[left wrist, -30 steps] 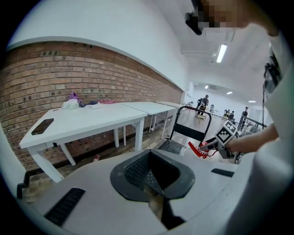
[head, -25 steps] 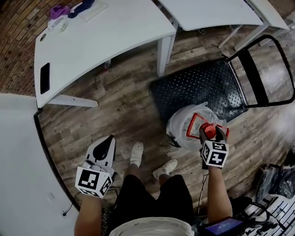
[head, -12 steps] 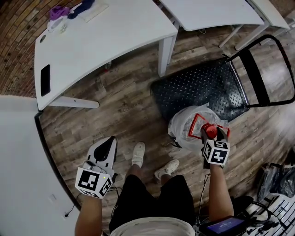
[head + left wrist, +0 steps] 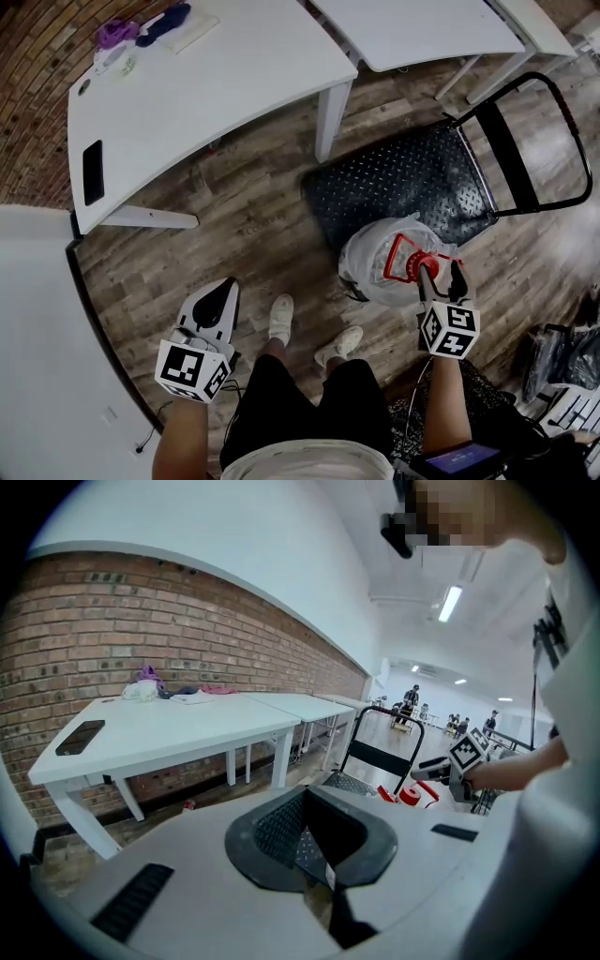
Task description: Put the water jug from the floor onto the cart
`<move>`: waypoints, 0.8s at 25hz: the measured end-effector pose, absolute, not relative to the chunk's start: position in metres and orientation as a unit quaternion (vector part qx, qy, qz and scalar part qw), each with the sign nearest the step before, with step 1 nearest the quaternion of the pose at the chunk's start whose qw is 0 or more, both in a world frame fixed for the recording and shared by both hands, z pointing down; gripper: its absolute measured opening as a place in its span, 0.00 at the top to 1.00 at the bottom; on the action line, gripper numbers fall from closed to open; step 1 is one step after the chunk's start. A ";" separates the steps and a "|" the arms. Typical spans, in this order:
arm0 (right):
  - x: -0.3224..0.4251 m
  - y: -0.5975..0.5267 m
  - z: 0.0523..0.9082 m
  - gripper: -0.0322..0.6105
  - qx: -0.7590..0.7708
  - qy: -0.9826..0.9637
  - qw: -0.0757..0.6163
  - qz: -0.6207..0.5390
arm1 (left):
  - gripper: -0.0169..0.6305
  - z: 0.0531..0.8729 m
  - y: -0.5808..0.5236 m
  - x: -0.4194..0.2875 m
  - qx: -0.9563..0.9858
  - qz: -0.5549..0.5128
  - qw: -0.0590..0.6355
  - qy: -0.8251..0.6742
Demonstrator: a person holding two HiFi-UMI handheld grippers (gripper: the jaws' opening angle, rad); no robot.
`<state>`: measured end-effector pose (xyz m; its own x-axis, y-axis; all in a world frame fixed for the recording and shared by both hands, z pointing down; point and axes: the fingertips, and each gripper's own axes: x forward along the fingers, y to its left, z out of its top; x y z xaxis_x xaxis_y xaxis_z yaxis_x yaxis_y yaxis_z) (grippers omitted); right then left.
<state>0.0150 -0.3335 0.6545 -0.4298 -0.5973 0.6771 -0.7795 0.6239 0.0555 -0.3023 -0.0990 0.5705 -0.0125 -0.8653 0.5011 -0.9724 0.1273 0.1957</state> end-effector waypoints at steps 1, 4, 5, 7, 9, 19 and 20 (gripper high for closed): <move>0.012 -0.331 0.637 0.47 0.417 -0.841 0.321 0.128 | 0.97 0.567 -0.102 -0.303 0.660 0.102 0.256 -0.699; 0.004 -0.316 0.588 0.47 0.426 -0.855 0.270 0.122 | 0.97 0.557 -0.111 -0.301 0.685 0.098 0.244 -0.680; 0.003 -0.311 0.573 0.47 0.431 -0.857 0.256 0.120 | 0.97 0.553 -0.116 -0.301 0.694 0.097 0.240 -0.672; 0.005 -0.301 0.543 0.51 0.454 -0.852 0.235 0.114 | 0.97 0.544 -0.127 -0.300 0.716 0.096 0.232 -0.651; 0.014 -0.288 0.515 0.57 0.485 -0.840 0.218 0.105 | 0.97 0.534 -0.138 -0.296 0.746 0.097 0.220 -0.621; 0.089 -0.207 0.456 0.82 0.596 -0.769 0.195 0.123 | 0.97 0.478 -0.158 -0.252 0.818 0.092 0.182 -0.537; 0.099 -0.198 0.453 0.89 0.605 -0.763 0.189 0.128 | 0.97 0.471 -0.159 -0.242 0.825 0.087 0.178 -0.529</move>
